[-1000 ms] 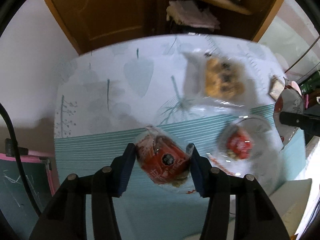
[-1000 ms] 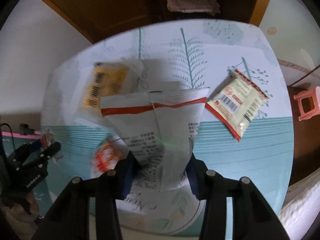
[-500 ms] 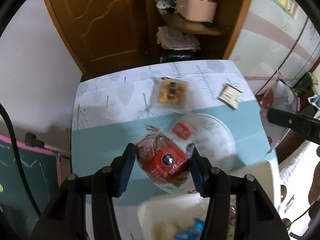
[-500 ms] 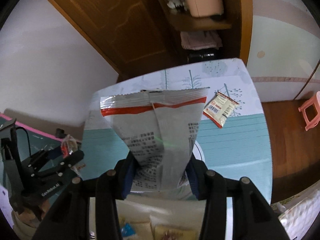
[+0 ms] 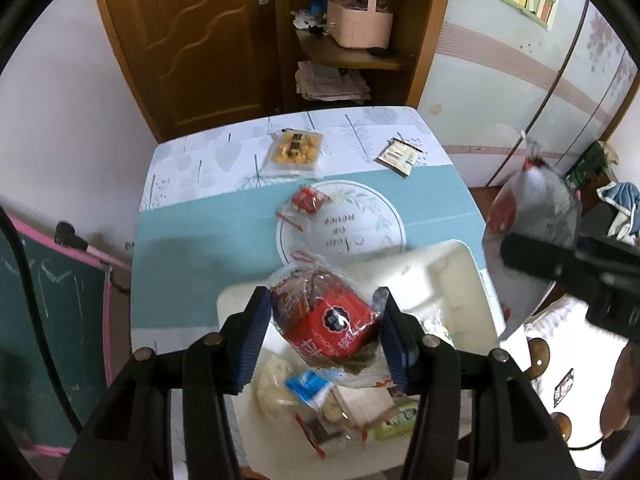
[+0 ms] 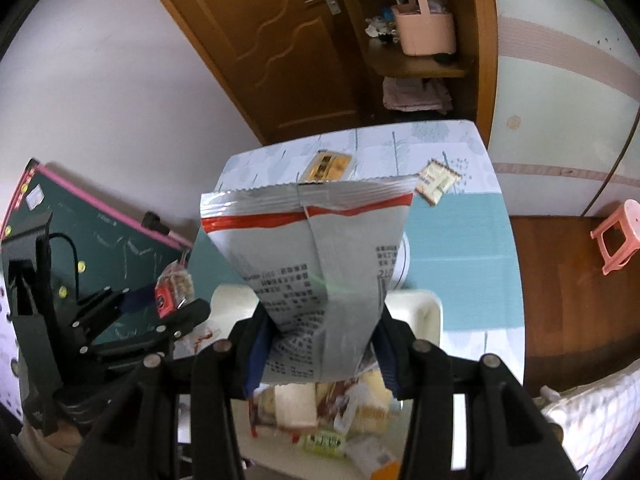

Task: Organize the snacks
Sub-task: 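Carry both held snacks over the white tray, then open both tools to drop the snacks into the tray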

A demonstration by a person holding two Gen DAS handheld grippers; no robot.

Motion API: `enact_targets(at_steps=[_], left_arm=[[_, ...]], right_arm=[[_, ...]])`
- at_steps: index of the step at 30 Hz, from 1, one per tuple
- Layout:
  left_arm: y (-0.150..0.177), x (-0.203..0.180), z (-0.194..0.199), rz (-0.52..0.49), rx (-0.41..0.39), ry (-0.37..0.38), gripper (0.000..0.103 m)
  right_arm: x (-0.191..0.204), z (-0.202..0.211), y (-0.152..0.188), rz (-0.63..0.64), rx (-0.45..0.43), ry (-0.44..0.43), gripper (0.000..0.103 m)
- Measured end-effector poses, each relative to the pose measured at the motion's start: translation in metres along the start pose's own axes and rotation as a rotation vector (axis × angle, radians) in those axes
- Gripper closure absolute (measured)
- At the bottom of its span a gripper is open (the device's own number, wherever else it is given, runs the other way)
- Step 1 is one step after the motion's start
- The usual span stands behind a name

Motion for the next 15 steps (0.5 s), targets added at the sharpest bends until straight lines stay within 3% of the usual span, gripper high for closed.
enact_targets(at_steps=[8,15], left_arm=[[0.032,-0.007,0.002,0.019,0.010,-0.047,0.051],[0.053,-0.013,-0.011,0.018,0.063,-0.060,0.051]], right_arm=[[0.007,-0.007,0.043,0.037,0.067,0.009,0.056],[0.006,-0.022,0.067,0.054,0.129,0.032,0.056]])
Point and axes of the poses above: each gripper's, at about its wrist camera, not at the fingertips, and z roughly against the way its jaws point, x to its left, y to its underside, the point moved 6 cm from there along -z, roughly the way its jaws point, and after that the axes turned 3 degrees about y, right-handed, at the moved point
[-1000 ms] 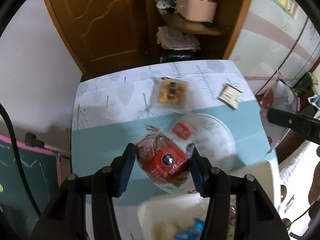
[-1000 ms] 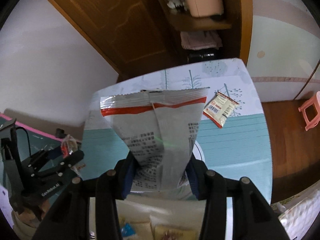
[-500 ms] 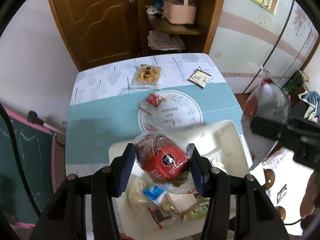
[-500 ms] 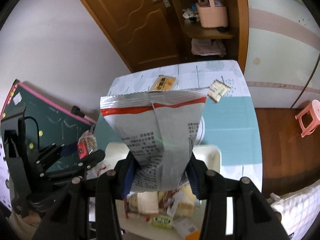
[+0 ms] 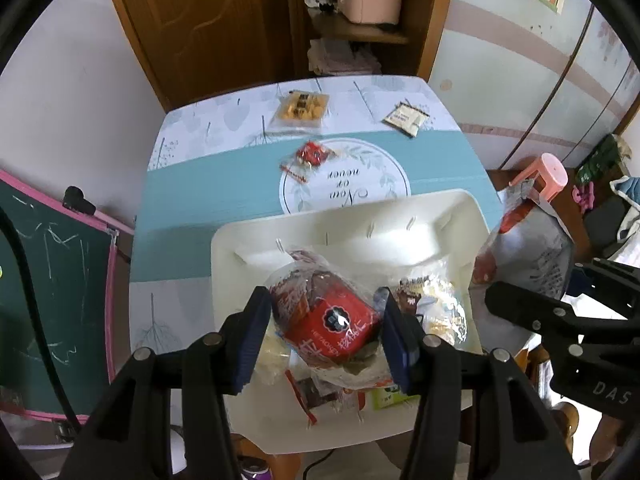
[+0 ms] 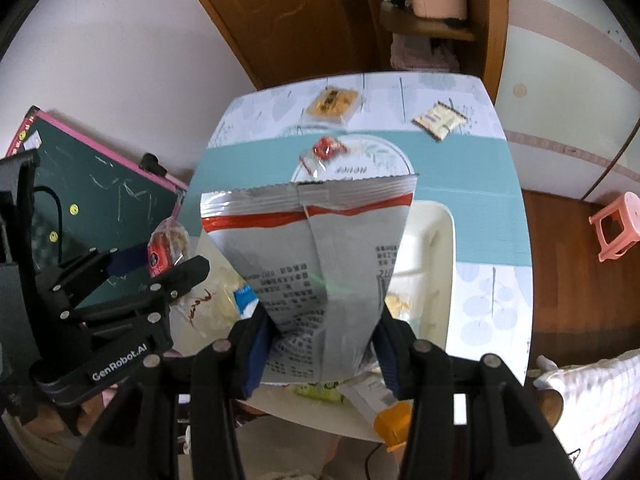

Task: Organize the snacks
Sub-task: 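Open both tools to drop the snacks into the tray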

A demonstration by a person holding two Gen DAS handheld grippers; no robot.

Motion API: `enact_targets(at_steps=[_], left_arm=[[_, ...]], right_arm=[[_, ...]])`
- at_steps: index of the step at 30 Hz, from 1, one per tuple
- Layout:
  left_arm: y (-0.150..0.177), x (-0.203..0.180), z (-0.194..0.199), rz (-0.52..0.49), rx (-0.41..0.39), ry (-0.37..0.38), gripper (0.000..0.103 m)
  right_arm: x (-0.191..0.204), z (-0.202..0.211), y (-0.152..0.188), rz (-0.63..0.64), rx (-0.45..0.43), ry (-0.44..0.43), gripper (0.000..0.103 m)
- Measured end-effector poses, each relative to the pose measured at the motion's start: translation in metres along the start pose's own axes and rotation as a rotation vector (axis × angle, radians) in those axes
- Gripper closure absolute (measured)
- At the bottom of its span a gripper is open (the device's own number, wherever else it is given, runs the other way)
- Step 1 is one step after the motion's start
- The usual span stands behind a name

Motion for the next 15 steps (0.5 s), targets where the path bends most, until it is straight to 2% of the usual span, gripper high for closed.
enact_targets(at_steps=[8,10,15], left_arm=[[0.005,-0.002,-0.010,-0.006,0.020,-0.016,0.049],[0.005,-0.001,-0.010,0.001,0.020,-0.014,0.042],[0.002,-0.002,-0.004,0.006,-0.010,-0.022,0.019]], right_arm=[[-0.007,-0.013,0.005,-0.006,0.037,0.044,0.055],[-0.008,-0.014,0.004,-0.004,0.040,0.051,0.054],[-0.009,-0.016,0.003,-0.005,0.041,0.078,0.054]])
Point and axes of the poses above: each gripper's, at about its wrist camera, not at the fingertips, and z roughly against the way its jaws point, x to its left, y to its underside, the point moved 6 cm from there along -z, roughly the way its jaws point, and after that the axes turned 3 degrees about y, right-handed, at the moved point
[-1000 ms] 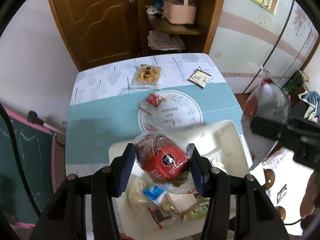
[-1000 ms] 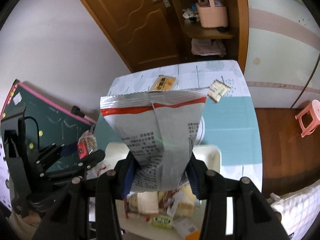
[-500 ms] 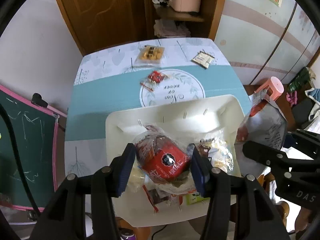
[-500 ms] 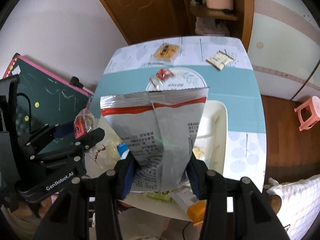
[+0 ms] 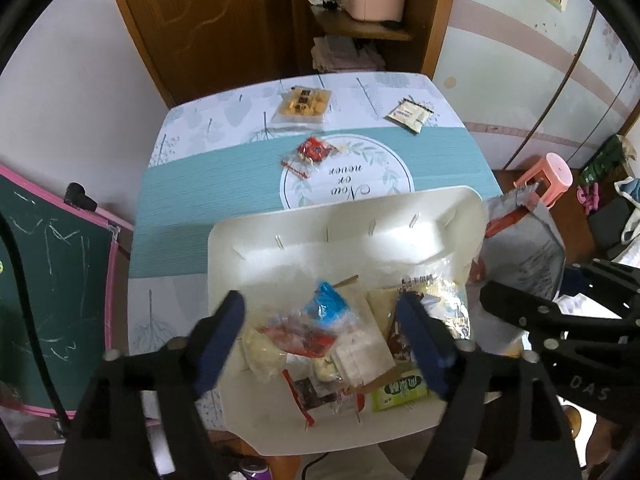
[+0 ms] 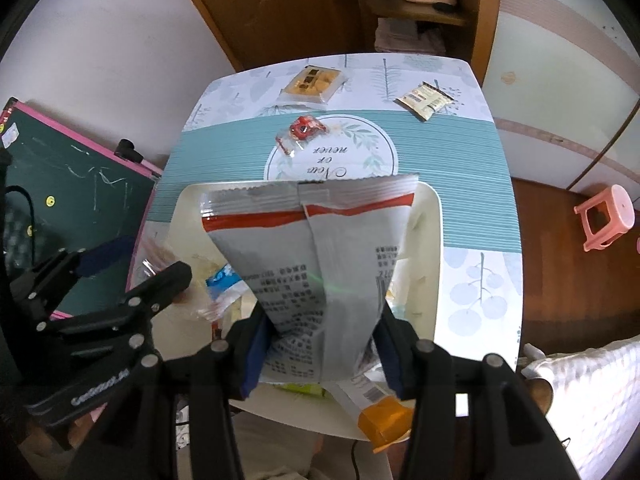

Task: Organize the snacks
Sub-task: 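Open both tools to drop the snacks into the tray, then move both tools from the tray back over the remaining snacks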

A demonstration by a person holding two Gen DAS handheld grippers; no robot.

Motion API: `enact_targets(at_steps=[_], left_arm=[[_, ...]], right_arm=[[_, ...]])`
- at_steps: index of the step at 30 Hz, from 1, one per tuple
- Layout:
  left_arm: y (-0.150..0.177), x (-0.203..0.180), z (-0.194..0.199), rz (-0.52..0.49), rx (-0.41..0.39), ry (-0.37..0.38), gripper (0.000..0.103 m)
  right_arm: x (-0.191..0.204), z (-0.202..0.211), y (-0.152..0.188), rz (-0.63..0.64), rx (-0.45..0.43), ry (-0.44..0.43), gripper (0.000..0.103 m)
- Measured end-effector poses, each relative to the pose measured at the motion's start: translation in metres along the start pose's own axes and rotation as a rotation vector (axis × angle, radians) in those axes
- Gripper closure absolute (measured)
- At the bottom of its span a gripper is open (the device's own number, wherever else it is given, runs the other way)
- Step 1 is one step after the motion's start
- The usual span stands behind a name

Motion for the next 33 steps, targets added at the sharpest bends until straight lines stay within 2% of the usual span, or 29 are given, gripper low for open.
enact_targets(at_steps=[10,33], left_arm=[[-0.0012,0.0030,0.0028,0.020,0.000,0.004,0.018],[0.0013,0.0006,0.0009,0.019,0.009,0.001,0.018]], right_arm=[[-0.0053,0.0048,-0.0029,-0.056,-0.023,-0.029,0.043],[-0.0059,0.0050,0.0016,-0.063,-0.012,-0.045,0.043]])
Point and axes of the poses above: each gripper's, at about its wrist camera, not at the fingertips, and z roughly against the way its jaws point, x to its left, y to its underside, the point moved 6 cm from there along -z, roughly the way its jaws point, and after that the axes turned 3 degrees about y, right-handed, at the moved point
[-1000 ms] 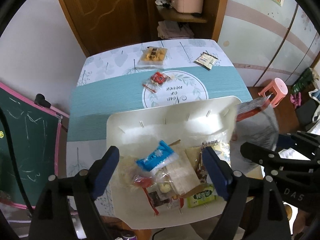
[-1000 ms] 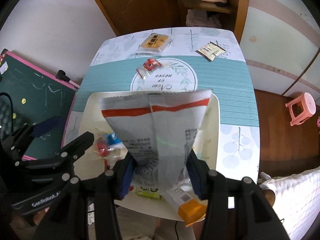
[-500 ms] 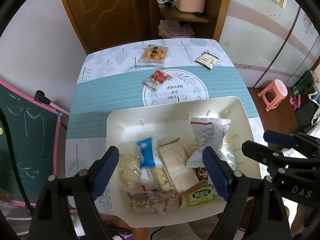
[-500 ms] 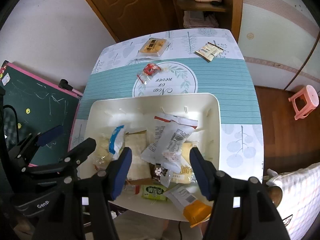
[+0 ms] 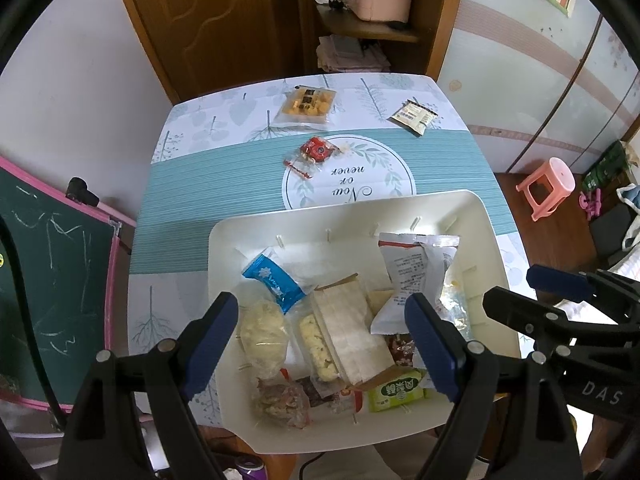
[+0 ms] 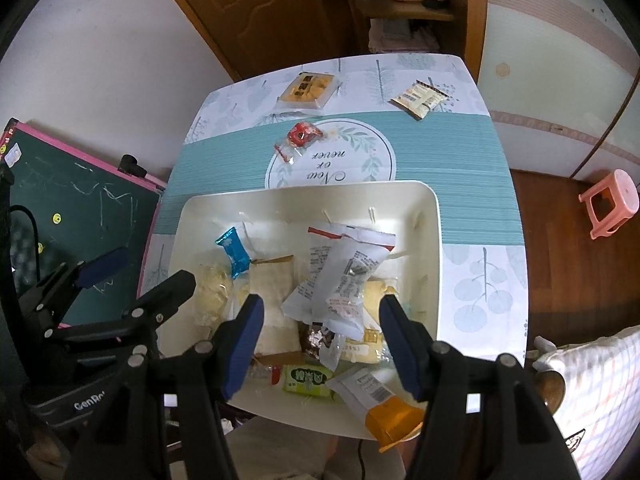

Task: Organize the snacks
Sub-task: 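Move both tools from the tray back over the remaining snacks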

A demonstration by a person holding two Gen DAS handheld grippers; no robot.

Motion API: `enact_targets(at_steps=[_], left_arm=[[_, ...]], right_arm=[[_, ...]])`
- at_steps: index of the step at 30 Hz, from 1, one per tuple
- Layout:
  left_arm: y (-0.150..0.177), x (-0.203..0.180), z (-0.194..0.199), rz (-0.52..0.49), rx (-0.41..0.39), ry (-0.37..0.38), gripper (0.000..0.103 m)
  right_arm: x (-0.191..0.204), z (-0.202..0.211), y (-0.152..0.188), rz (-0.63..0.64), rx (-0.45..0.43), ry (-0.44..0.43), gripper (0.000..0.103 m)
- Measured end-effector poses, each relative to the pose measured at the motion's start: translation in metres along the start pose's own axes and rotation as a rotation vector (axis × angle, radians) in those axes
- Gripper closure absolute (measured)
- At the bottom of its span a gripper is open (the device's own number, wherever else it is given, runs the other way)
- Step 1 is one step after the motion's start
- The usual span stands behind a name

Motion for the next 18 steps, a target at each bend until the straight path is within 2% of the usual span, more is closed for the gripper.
enact_targets(at_steps=[11,18], left_arm=[[-0.015,-0.008,-0.009,-0.022,0.010,-0.005,0.018],[-0.050,-0.008,-0.011,-0.075,-0.016,-0.023,0.018]], right_arm=[[-0.012,-0.002,-0.009,-0.030,0.002,0.001,0.043],[-0.029,0.005,-0.036,-0.051,-0.039,0.033,0.043]])
Point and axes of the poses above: each gripper's, at about its wrist camera, not at the fingertips, and z roughly against the way its jaws point, x to its left, y to its underside, the point moved 6 cm from there along -z, roughly the way its jaws point, and after that the axes turned 3 degrees about y, right-handed, at the moved point
